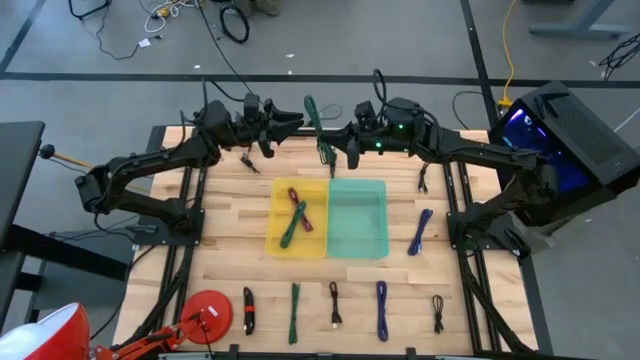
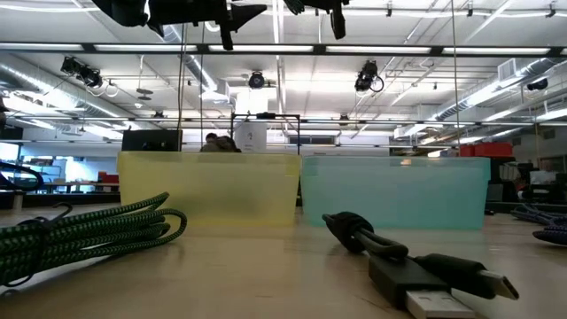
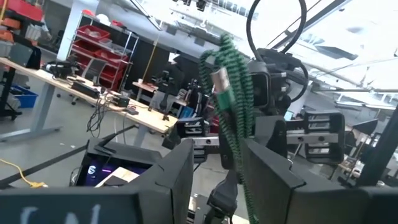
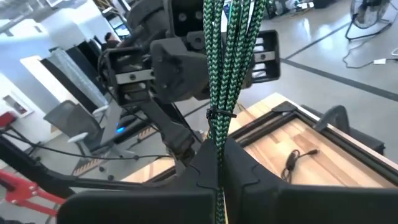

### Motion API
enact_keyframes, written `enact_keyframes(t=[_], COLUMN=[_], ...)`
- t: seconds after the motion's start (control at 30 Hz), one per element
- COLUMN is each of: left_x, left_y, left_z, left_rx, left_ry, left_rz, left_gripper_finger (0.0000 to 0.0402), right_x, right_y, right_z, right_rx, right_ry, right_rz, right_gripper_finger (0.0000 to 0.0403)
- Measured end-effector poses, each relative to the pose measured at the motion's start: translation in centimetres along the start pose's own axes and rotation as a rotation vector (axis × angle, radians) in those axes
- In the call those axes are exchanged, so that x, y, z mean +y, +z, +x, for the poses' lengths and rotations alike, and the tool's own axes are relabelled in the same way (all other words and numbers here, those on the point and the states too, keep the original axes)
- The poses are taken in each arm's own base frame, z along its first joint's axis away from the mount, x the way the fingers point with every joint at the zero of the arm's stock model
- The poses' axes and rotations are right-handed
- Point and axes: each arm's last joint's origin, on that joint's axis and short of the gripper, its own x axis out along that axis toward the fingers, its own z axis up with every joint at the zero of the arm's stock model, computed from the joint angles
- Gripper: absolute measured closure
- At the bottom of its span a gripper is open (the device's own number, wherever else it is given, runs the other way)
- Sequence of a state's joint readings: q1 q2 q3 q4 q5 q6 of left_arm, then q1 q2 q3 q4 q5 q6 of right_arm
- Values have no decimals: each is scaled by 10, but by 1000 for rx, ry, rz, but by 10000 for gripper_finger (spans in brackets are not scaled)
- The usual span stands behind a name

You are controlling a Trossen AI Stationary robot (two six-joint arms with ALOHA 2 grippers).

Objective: Pick & Place USB Port
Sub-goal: Put the green patterned charger cable into the yellow bin

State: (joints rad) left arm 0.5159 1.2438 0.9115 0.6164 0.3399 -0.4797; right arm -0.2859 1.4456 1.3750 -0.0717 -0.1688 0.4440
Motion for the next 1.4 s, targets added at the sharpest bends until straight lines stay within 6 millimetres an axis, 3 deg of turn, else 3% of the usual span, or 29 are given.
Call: enact_keyframes(t=[0.37, 0.6, 0.67, 0.77, 0.97, 1.1, 1.4], left_x=[-13, -13, -13, -13, -12, -8, -13], left_y=[-5, -5, -5, -5, -6, -9, -16], left_z=[4, 4, 4, 4, 4, 1, -18], left_rx=[-9, -11, -6, 4, 9, 65, 231], left_ry=[-21, -22, -32, -45, -22, 48, 211], left_rz=[-9, -22, -41, -44, -102, -170, -285], left_gripper_finger=[262, 265, 286, 361, 370, 370, 370], right_x=[-1, 1, 1, 0, -3, -10, -28], right_y=[-14, -16, -16, -16, -15, -11, 17], right_z=[23, 28, 28, 28, 28, 23, -18], right_rx=[28, 29, 29, 31, 26, 21, -5], right_ry=[58, 89, 88, 80, 72, 50, -66], right_rz=[15, 12, 12, 7, -65, -86, -164], right_gripper_finger=[403, 403, 403, 403, 388, 357, 307])
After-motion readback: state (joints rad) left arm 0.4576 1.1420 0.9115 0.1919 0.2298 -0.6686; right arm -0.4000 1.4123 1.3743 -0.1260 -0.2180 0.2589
